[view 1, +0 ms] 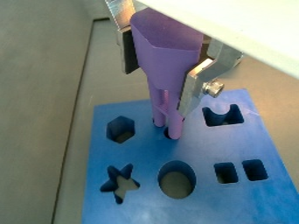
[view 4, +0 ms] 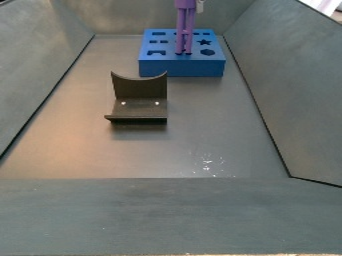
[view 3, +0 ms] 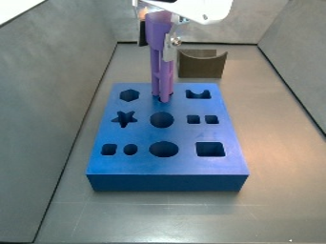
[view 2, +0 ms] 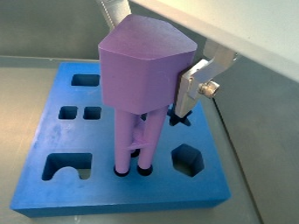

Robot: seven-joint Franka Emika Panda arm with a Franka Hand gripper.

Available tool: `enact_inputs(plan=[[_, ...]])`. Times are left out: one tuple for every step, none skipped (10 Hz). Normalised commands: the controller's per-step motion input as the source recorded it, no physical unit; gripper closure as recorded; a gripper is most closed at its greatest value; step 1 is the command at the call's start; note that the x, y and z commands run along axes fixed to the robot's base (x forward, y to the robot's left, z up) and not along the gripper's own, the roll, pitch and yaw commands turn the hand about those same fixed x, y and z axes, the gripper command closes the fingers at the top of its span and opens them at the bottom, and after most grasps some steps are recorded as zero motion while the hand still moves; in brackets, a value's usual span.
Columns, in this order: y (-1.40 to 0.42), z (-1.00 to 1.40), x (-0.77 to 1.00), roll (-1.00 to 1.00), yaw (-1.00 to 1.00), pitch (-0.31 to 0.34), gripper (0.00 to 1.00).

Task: Pick up the 3 prong object. Move up. Rotate the 3 prong object. Place the 3 prong object on the fixture. Regrasp the 3 prong object. Move to above the board. Insert the 3 prong object.
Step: Insert the 3 prong object.

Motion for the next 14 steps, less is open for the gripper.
enact_inputs(plan=[[0.02, -0.15, 0.00, 0.06, -0.49, 0.084, 1.00], [0.00, -0.21, 0.10, -0.03, -0.47, 0.064, 1.00], [0.01, -0.25, 0.00, -0.13, -0.36, 0.014, 1.00], [0.14, -0.26, -0.12, -0.31, -0.16, 0.000, 1.00], [0.33, -0.05, -0.19, -0.50, 0.00, -0.051, 1.00], [0.32, -0.01, -0.25, -0.50, 0.05, 0.020, 1.00], [0.39, -0.10, -0.27, -0.50, 0.14, 0.070, 1.00], [0.00, -0.53, -0.11, -0.28, 0.05, 0.060, 1.00], [-0.21, -0.41, 0.00, -0.01, 0.00, 0.081, 1.00], [-0.48, -0.16, 0.18, 0.11, -0.12, 0.100, 1.00], [-0.40, -0.05, 0.30, 0.15, -0.14, 0.129, 1.00], [0.00, -0.17, 0.17, 0.03, -0.01, 0.037, 1.00], [0.15, -0.13, 0.03, 0.10, 0.00, 0.011, 1.00], [0.19, -0.14, -0.02, 0.14, 0.00, 0.006, 1.00]])
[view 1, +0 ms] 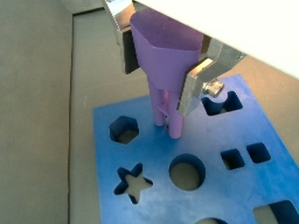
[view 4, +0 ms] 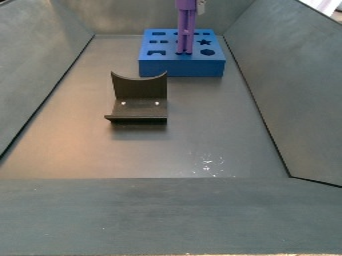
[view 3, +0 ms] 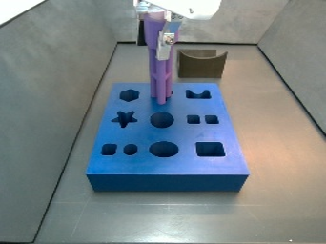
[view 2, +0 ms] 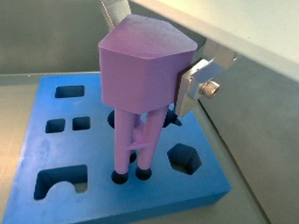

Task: Pick up the 3 prong object. Move up. Rotate the 3 prong object. Place the 3 prong object on the fixture. Regrasp the 3 prong object. Move to above the board. Insert the 3 prong object.
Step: Insert the 3 prong object.

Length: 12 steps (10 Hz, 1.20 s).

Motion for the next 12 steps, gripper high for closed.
enact_inputs(plan=[[0.12, -0.09, -0.15, 0.00, 0.00, 0.000, 1.00], [0.03, -0.11, 0.00, 0.00, 0.00, 0.000, 1.00], [0.05, -0.16, 0.15, 0.00, 0.00, 0.000, 1.00], [0.03, -0.19, 0.26, 0.00, 0.00, 0.000, 1.00], [0.04, -0.23, 0.31, 0.00, 0.00, 0.009, 1.00], [0.08, -0.23, 0.25, 0.00, 0.00, 0.011, 1.00], [0.13, -0.27, 0.08, 0.01, 0.00, 0.000, 1.00], [0.09, -0.34, -0.09, 0.08, 0.00, 0.000, 1.00], [0.00, -0.28, -0.16, 0.07, 0.00, 0.000, 1.00], [0.00, -0.25, -0.14, 0.05, 0.00, 0.000, 1.00], [-0.05, -0.25, -0.04, 0.03, 0.00, 0.000, 1.00], [-0.09, -0.23, -0.01, 0.00, 0.00, 0.000, 1.00]])
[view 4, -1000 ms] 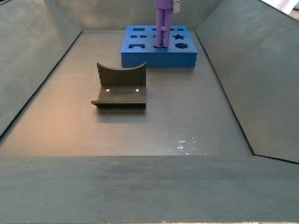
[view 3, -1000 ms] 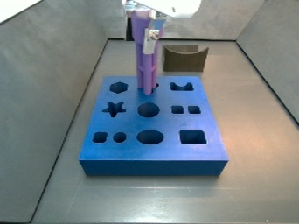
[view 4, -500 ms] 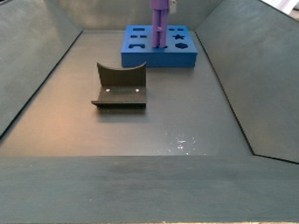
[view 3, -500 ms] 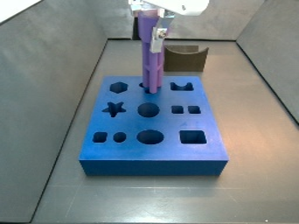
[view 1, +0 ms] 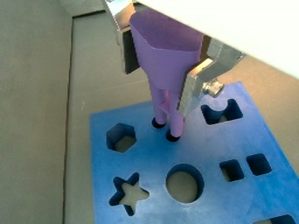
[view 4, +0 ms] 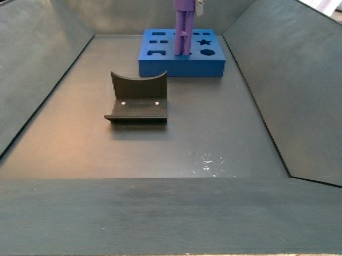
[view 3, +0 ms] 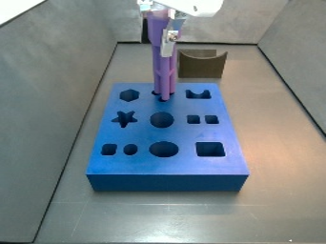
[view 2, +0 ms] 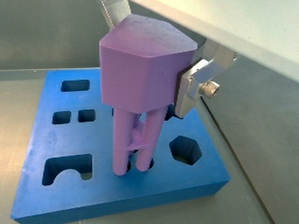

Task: Pick up the 3 prong object. Move up. Rotate the 3 prong object. Place the 3 prong object on the fixture. Regrasp the 3 prong object. Move to above the board. Insert the 3 prong object.
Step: Insert the 3 prong object.

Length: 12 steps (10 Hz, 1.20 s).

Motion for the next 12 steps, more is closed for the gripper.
enact_inputs(plan=[[-0.12, -0.25, 0.00, 0.00, 0.00, 0.000, 1.00], [-0.12, -0.27, 0.00, 0.01, -0.01, 0.000, 1.00], [-0.05, -0.27, -0.11, 0.01, -0.05, 0.000, 1.00], [0.00, -0.31, -0.16, 0.04, -0.05, 0.000, 1.00], [0.00, -0.32, -0.26, 0.08, -0.07, 0.000, 1.00], [0.00, -0.32, -0.25, 0.07, -0.13, 0.000, 1.00], [0.00, -0.33, -0.20, 0.05, -0.17, 0.000, 1.00], [0.00, -0.46, 0.00, 0.00, -0.16, 0.000, 1.00], [0.08, -0.53, 0.27, 0.00, -0.08, 0.000, 1.00], [0.06, -0.55, 0.40, 0.04, -0.04, 0.046, 1.00], [0.07, -0.57, 0.52, 0.04, -0.02, 0.099, 1.00], [0.00, -0.33, 0.42, 0.00, 0.00, 0.064, 1.00]])
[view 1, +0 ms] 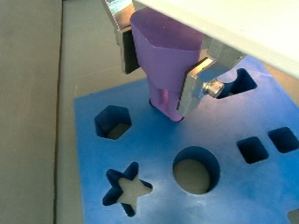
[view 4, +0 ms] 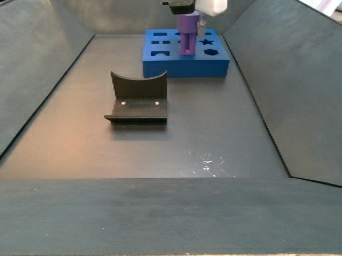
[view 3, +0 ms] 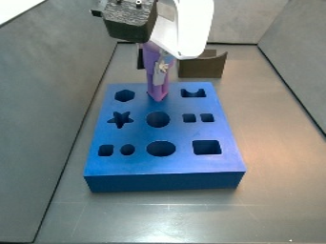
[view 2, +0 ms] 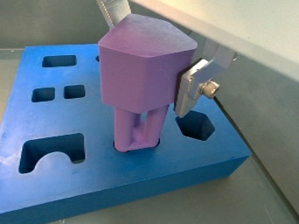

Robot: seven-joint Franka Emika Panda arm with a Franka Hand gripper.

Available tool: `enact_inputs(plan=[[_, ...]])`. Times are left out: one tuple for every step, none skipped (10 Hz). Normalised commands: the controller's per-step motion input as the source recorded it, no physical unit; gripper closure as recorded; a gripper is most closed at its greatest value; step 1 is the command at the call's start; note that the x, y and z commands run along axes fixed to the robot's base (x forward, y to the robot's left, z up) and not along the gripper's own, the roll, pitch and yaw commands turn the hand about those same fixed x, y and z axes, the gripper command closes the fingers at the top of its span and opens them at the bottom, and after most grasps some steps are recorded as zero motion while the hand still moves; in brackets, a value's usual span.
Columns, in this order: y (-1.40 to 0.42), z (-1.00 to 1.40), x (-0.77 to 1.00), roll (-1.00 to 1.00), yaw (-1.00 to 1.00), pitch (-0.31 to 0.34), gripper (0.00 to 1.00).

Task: Pick up the 3 prong object. Move up. Rotate the 3 prong object. Place the 3 prong object on the fixture. Regrasp the 3 prong object. Move to above the board. Insert the 3 prong object.
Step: Insert the 3 prong object.

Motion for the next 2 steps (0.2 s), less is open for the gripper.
enact_inputs(plan=[[0.01, -0.12, 0.14, -0.12, -0.08, 0.000, 1.00], [0.00, -0.05, 0.11, -0.05, -0.05, 0.000, 1.00]])
